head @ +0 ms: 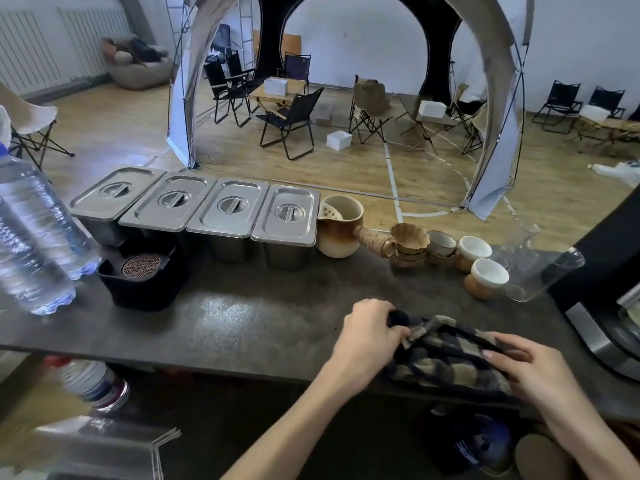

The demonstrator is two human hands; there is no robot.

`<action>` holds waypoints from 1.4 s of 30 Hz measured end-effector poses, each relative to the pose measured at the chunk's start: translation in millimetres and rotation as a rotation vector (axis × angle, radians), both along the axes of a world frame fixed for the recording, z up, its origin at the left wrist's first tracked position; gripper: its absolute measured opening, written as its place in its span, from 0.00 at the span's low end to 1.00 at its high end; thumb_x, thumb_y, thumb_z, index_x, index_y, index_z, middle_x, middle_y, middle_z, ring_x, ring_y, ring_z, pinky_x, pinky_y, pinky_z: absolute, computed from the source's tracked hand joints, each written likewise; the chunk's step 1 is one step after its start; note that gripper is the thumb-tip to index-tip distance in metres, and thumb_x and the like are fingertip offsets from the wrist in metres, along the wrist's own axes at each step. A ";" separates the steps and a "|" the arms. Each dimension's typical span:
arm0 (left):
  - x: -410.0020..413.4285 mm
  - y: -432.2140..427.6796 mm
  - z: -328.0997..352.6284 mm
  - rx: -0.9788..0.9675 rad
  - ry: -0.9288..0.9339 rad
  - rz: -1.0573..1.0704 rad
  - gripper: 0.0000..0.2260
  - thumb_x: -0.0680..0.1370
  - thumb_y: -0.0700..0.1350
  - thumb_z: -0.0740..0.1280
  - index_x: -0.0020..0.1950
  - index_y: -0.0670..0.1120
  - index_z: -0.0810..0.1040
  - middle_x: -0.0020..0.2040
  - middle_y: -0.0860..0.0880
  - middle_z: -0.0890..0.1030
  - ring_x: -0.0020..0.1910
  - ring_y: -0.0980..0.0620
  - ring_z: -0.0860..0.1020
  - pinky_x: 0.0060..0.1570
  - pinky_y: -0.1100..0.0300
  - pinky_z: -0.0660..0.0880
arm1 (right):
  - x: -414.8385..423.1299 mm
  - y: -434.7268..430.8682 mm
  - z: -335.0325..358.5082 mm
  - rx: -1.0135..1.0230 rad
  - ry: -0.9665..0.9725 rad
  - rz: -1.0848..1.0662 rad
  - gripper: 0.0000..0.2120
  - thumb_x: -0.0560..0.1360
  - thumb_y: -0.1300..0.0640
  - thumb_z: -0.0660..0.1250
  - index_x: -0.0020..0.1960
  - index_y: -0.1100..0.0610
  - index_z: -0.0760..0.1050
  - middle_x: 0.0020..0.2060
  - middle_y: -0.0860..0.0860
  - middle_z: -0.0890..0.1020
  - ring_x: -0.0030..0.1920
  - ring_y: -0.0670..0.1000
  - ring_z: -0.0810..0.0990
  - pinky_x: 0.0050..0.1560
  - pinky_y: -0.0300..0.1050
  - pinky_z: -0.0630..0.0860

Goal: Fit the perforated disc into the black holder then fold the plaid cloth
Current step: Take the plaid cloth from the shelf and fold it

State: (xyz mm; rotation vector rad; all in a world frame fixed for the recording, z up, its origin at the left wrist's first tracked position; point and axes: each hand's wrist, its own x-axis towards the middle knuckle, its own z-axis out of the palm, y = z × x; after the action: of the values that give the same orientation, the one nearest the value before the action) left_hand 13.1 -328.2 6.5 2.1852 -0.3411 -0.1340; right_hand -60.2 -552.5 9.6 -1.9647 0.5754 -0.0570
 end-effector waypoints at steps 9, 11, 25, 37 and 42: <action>31.1 114.2 -6.7 0.025 0.034 0.295 0.16 0.65 0.50 0.79 0.48 0.49 0.79 0.44 0.50 0.82 0.45 0.52 0.80 0.44 0.60 0.75 | 49.7 106.3 -5.7 -0.110 -0.032 0.125 0.12 0.69 0.61 0.74 0.52 0.52 0.83 0.39 0.42 0.84 0.43 0.45 0.82 0.49 0.45 0.80; 33.6 138.1 -2.7 0.049 0.025 0.329 0.15 0.65 0.49 0.79 0.47 0.48 0.79 0.40 0.51 0.81 0.43 0.51 0.80 0.42 0.60 0.73 | 55.8 131.6 -4.5 -0.114 -0.039 0.150 0.14 0.70 0.60 0.74 0.55 0.54 0.82 0.45 0.48 0.86 0.45 0.46 0.83 0.50 0.44 0.80; 17.4 219.2 2.2 0.086 0.016 0.429 0.13 0.66 0.43 0.79 0.48 0.44 0.83 0.40 0.43 0.81 0.44 0.48 0.79 0.47 0.56 0.70 | 63.9 210.7 -8.1 -0.079 -0.094 0.260 0.19 0.71 0.57 0.72 0.62 0.58 0.79 0.55 0.53 0.84 0.55 0.48 0.81 0.60 0.44 0.76; -27.8 164.6 3.3 0.111 -0.007 0.356 0.13 0.67 0.45 0.78 0.49 0.44 0.83 0.38 0.49 0.80 0.39 0.55 0.77 0.34 0.68 0.69 | 18.6 146.9 -12.8 0.048 -0.019 0.260 0.13 0.72 0.62 0.71 0.55 0.53 0.82 0.40 0.46 0.85 0.38 0.44 0.84 0.34 0.39 0.80; -47.5 150.5 0.3 0.072 0.011 0.288 0.11 0.67 0.46 0.79 0.46 0.48 0.82 0.38 0.54 0.81 0.37 0.66 0.75 0.33 0.79 0.69 | -1.5 121.4 -21.5 0.110 0.004 0.252 0.15 0.72 0.63 0.72 0.58 0.57 0.81 0.45 0.52 0.86 0.42 0.49 0.86 0.34 0.42 0.80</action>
State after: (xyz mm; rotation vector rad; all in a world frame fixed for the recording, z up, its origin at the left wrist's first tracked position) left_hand -34.4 -177.8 6.9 2.2783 -0.0132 0.0013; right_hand -61.7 -431.0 -11.9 -1.9153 0.3226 0.1329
